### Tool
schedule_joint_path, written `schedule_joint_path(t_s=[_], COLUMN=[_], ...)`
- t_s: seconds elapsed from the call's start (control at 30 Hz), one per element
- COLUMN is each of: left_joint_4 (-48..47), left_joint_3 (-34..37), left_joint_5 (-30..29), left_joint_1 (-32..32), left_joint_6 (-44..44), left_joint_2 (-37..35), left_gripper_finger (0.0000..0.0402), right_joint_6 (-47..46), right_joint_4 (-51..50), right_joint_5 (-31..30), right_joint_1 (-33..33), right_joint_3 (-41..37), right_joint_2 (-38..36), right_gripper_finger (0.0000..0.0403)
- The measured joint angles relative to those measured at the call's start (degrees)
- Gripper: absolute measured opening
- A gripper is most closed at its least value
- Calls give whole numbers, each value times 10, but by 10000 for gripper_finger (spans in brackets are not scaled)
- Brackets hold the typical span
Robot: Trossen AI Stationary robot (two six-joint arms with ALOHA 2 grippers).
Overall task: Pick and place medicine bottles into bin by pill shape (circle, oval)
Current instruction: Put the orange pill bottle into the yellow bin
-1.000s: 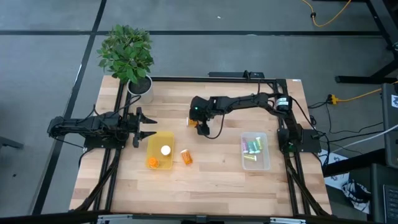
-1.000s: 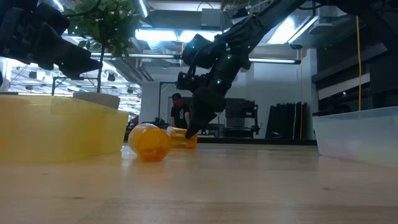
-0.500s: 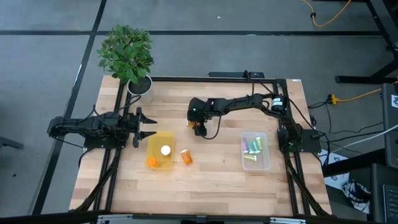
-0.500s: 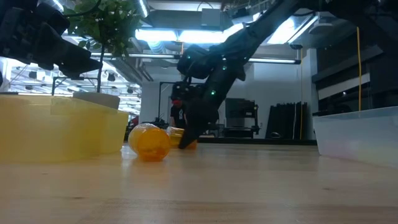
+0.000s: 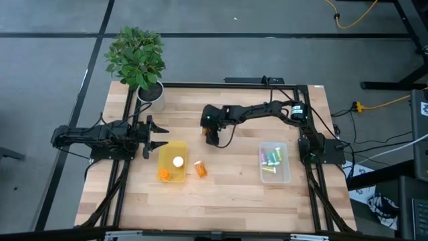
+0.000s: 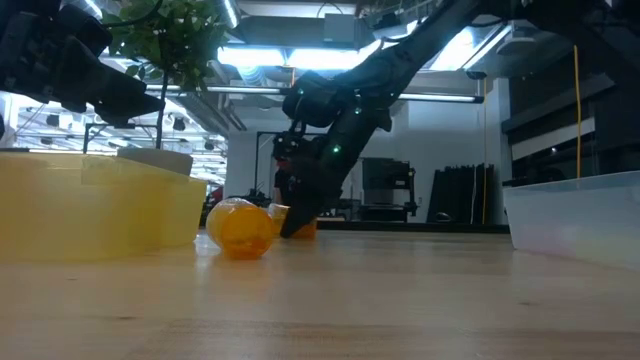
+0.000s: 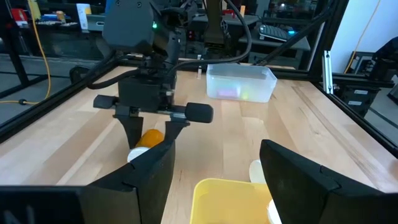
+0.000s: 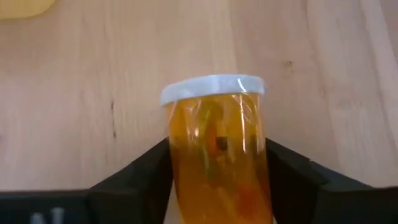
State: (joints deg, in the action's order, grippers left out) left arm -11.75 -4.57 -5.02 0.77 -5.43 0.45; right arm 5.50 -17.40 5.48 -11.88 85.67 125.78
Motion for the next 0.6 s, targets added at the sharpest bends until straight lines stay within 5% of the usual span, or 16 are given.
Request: schedule_joint_path(t_s=[0.23, 0.6], left_joint_4=[0, 0], left_joint_3=[0, 0], left_joint_5=[0, 0], left_joint_1=[0, 0], left_joint_6=[0, 0], left_joint_2=[0, 0], left_gripper_finger=[229, 229], right_joint_6=[-94, -79], right_joint_4=[-11, -40], right_joint_5=[6, 51], right_joint_1=[2, 77], right_joint_3=[28, 171], right_joint_2=[0, -3], right_gripper_finger=[167, 180])
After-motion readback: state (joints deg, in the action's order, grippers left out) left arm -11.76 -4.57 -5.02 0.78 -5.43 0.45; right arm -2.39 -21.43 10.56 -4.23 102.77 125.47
